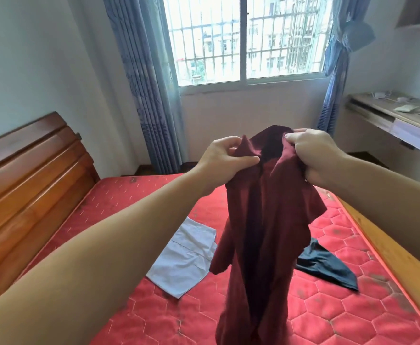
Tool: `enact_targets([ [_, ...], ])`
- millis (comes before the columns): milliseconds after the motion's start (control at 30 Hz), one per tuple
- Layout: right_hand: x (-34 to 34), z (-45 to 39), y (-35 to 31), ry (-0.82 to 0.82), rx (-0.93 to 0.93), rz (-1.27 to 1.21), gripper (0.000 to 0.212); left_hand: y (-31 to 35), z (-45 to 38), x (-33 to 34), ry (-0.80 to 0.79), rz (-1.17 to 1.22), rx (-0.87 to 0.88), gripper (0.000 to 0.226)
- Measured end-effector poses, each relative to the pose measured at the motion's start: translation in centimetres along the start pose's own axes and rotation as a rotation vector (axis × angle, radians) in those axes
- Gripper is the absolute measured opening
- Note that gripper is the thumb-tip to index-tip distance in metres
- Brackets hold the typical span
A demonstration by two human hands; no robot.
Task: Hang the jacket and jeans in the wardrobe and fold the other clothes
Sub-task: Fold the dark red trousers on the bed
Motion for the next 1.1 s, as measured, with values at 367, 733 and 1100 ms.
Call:
enact_targets([
  [367,-0.3,1.6,-2.1,-0.307,-0.119,0.004,0.037,-0.4,-0.6,0.6,0.096,-0.171,0.206,0.048],
  [733,-0.8,3.6,-3.3,-0.108,-1.211,1.084,0.034,0.4,-0.4,1.3,0.186,-0.258,0.298,0.021],
  [1100,-0.8,4.6,-7.7,0.031,-1.264,1.167,0.013,1.7,1.9,3.9,0.09,-0.377,0.294,0.048],
])
Point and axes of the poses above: each hand's wrist, its own z-axis away from the middle knuckle, its own x-axis out of the palm, y = z × x, the point moved 5 cm from there along -z, towards the middle knuckle, and after that the axes turned 7 degrees about -x, right-handed, at the moved point
